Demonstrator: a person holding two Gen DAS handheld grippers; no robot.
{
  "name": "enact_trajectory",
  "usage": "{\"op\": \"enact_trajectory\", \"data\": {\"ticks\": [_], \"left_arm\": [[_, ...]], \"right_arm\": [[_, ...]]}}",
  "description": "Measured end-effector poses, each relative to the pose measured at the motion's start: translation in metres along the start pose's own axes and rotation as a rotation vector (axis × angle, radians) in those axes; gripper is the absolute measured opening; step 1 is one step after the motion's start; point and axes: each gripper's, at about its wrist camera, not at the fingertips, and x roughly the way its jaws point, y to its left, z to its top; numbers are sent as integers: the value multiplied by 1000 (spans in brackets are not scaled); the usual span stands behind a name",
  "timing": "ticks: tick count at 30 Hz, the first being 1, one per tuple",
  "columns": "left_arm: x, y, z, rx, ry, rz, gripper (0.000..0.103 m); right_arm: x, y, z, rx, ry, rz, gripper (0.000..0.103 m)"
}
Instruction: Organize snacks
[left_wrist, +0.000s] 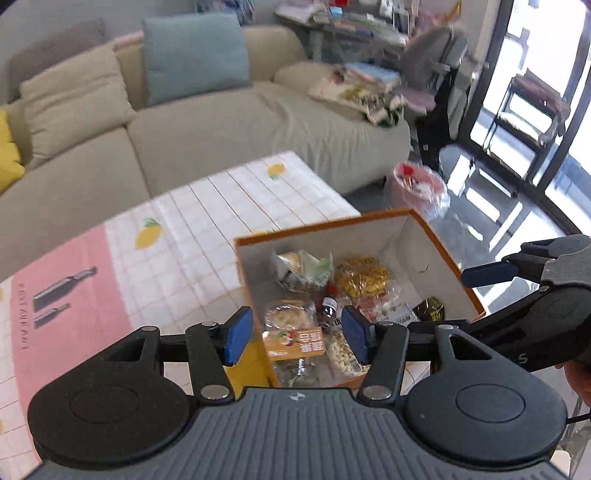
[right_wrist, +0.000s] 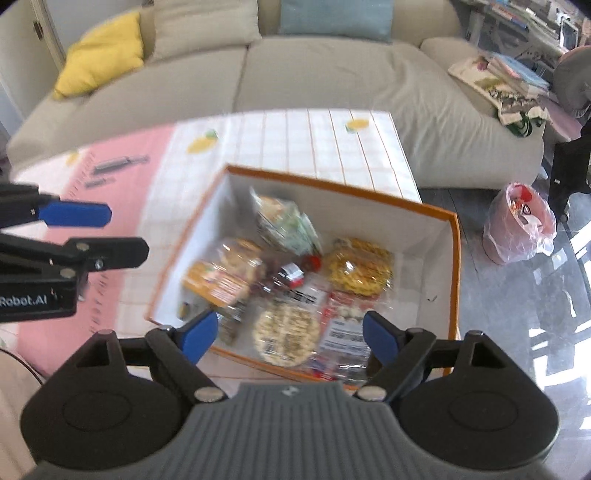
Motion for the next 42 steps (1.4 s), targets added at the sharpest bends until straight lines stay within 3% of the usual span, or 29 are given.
{"op": "enact_trajectory", "data": {"ticks": [5,11,16,21,27,35,42], "left_arm": [[-51,11,-20,-7,-121,74,65],[-99,21,-60,4,-237,245,65],[-118,25,-97,-32,-300,331,75],[-119,35,-131,-77,-336,382,77],[-108,56,-159,-179,-314,367,77],[-82,59,-176,-189,-204,374,79],[-77,55,-181,-191,-179,373,79]], "right_arm": [[-46,32,-9,17,-148,8,86],[-89,79,-38,42,-369,-35,91],[-99,118,-75,77,-482,-78,93],[-101,154,-113,58,-562,-150,95],[-87,182,-139,-7,-586,-220,96],[-47,184,-148,15,-477,-214,96],[-38,183,-149,27,-461,-206,96]]}}
